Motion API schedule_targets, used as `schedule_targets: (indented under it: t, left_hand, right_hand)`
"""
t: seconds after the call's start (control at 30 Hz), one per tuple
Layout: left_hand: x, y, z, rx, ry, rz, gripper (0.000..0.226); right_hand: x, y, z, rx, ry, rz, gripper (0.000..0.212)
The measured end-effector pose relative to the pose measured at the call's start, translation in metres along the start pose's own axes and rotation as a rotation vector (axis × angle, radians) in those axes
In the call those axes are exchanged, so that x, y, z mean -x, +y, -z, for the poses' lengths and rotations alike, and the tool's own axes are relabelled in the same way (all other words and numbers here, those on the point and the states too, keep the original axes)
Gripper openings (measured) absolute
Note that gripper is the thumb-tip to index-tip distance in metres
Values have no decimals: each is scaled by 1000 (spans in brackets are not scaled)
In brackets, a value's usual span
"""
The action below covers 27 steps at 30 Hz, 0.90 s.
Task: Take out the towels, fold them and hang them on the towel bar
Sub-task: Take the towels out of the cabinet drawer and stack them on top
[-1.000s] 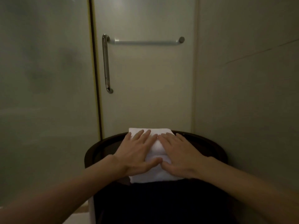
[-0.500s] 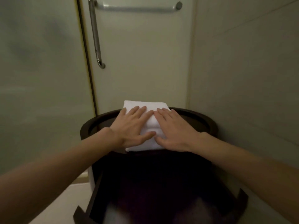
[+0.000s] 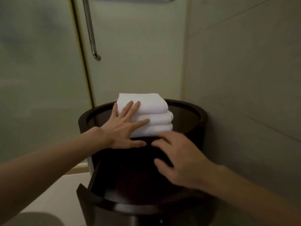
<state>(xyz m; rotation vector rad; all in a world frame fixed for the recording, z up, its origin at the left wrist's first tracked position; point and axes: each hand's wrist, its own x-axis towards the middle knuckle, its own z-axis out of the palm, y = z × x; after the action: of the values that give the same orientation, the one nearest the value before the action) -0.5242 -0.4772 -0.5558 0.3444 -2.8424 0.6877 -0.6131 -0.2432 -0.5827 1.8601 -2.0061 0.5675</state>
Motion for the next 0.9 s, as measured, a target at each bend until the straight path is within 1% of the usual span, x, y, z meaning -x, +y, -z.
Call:
schedule_targets:
  t: [0.13, 0.2, 0.4, 0.73, 0.9]
  left_hand:
    - [-3, 5, -14, -74, 35, 23, 88]
    - [-3, 5, -17, -86, 52, 31, 87]
    - [-1, 8, -18, -59, 77, 53, 86]
    - [1, 9, -17, -13, 125, 45, 86]
    - [3, 7, -15, 34, 161, 30, 79]
  right_hand:
    - [32, -17, -17, 82, -187, 127, 52]
    - [37, -16, -18, 97, -222, 152, 56]
    - [37, -18, -21, 141, -214, 190, 54]
    - [34, -12, -27, 145, -155, 211, 52]
    - [27, -7, -30, 169, -124, 221, 54]
